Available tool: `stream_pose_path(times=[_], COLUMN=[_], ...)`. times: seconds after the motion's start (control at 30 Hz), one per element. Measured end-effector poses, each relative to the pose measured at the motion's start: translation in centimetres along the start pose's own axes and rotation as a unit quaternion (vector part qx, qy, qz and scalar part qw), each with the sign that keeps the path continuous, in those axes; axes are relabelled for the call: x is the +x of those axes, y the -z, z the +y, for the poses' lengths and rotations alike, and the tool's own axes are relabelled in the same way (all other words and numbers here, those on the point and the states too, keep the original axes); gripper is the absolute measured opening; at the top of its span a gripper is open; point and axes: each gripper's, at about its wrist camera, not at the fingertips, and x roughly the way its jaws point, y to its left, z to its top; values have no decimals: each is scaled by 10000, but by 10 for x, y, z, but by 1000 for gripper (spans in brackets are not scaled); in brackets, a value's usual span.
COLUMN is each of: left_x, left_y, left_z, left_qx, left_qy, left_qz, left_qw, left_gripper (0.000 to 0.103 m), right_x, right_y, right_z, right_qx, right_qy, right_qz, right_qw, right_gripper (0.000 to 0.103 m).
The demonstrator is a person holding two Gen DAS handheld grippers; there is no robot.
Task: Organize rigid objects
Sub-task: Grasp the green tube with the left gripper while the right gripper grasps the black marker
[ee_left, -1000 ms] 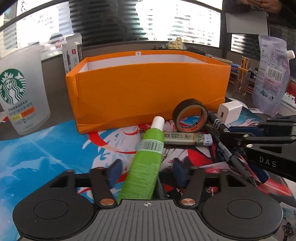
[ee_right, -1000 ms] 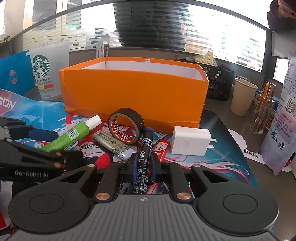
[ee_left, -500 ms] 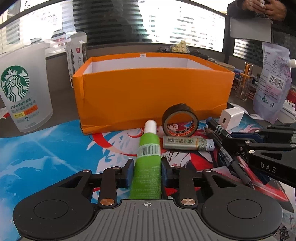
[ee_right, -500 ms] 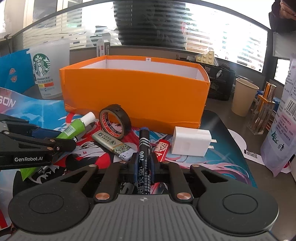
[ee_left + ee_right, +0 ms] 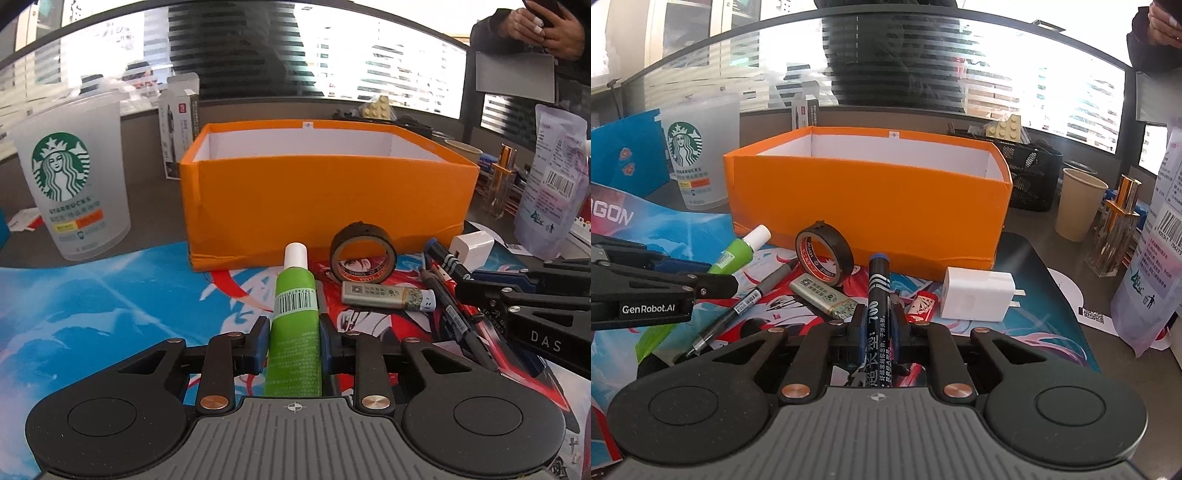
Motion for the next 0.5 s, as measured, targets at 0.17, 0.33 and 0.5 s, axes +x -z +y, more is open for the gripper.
stream_pose_path(times=[0.17, 0.33, 0.5], left_x=[-8, -14, -15], left_y=[0, -2, -4], left_z=[2, 2, 3], left_qx=[-56, -64, -141], left_qy=[20, -19, -57], left_qz=[-42, -86, -61], left_qw=[10000, 9999, 9999], left_gripper=[25, 25, 25], right_x=[-5, -9, -14], right_y=[-1, -4, -6], right_z=[3, 6, 3], right_qx=[-26, -35, 4], right_qy=[-4, -27, -58], right_qz=[-59, -104, -195], right_qw=[10000, 9999, 9998], right_gripper=[12, 12, 12])
